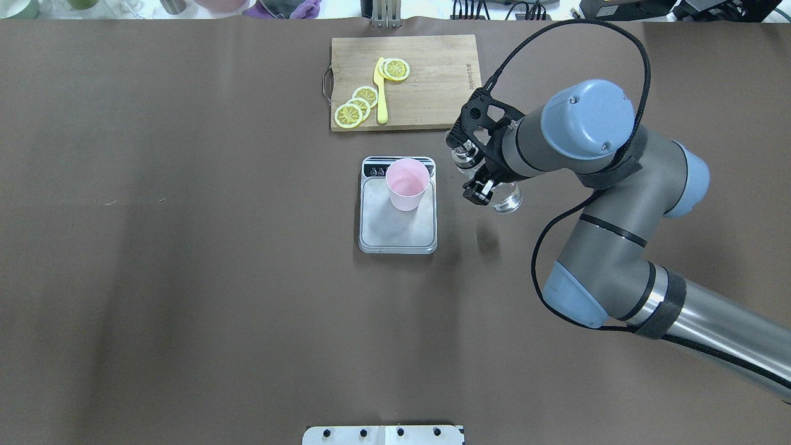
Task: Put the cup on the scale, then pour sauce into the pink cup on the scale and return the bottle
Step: 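Lift the glass bottle with the right gripper and carry it toward the pink cup, then position the bottle spout over the pink cup with the right gripper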
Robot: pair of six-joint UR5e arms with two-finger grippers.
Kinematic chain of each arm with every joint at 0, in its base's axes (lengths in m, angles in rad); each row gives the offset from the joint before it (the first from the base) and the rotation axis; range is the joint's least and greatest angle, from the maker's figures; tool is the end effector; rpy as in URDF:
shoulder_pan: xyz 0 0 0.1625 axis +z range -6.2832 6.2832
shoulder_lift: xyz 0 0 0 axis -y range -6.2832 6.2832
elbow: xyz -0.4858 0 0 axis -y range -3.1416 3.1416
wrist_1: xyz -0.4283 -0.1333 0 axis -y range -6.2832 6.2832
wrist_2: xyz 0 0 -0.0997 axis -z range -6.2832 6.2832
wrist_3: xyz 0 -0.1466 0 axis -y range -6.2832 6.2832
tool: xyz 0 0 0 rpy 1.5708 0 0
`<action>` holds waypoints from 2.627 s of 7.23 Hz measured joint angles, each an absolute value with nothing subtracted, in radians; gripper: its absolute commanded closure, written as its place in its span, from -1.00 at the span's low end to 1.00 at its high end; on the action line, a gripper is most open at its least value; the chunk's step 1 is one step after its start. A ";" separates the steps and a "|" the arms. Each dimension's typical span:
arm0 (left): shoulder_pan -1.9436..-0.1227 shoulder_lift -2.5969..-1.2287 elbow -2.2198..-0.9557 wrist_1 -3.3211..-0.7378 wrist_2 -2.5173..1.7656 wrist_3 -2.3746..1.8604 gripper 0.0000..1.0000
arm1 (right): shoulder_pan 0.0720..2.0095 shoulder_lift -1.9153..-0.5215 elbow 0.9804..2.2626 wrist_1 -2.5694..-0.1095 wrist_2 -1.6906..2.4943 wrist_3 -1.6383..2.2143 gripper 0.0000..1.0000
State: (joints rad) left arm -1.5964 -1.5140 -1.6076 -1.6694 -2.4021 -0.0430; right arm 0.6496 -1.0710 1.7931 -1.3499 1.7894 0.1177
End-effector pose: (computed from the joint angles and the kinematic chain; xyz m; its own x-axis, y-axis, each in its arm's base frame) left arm -0.0380 -0.5070 0.7467 0.6735 -0.0021 -0.7392 0.0545 0.9974 0.0468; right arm -0.5188 -0.5215 0.3092 0.5025 -0.8357 0.2215 0.4116 0.4566 0.7888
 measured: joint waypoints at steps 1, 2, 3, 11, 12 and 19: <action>-1.597 -1.514 -1.605 -1.669 -2.401 -0.043 -1.00 | 0.635 -1.070 1.809 -1.404 1.765 0.117 0.77; -1.597 -1.515 -1.604 -1.669 -2.403 -0.043 -1.00 | 0.629 -1.069 1.834 -1.464 1.750 0.115 0.77; -1.598 -1.514 -1.605 -1.668 -2.405 -0.043 -1.00 | 0.627 -1.069 1.857 -1.518 1.740 0.113 0.77; -1.600 -1.508 -1.608 -1.664 -2.408 -0.045 -1.00 | 0.634 -1.022 1.846 -1.707 1.666 0.109 0.76; -1.600 -1.507 -1.607 -1.663 -2.408 -0.047 -1.00 | 0.628 -0.999 1.823 -1.713 1.651 0.109 0.76; -1.603 -1.506 -1.606 -1.664 -2.410 -0.048 -1.00 | 0.581 -0.906 1.747 -1.816 1.568 0.113 0.76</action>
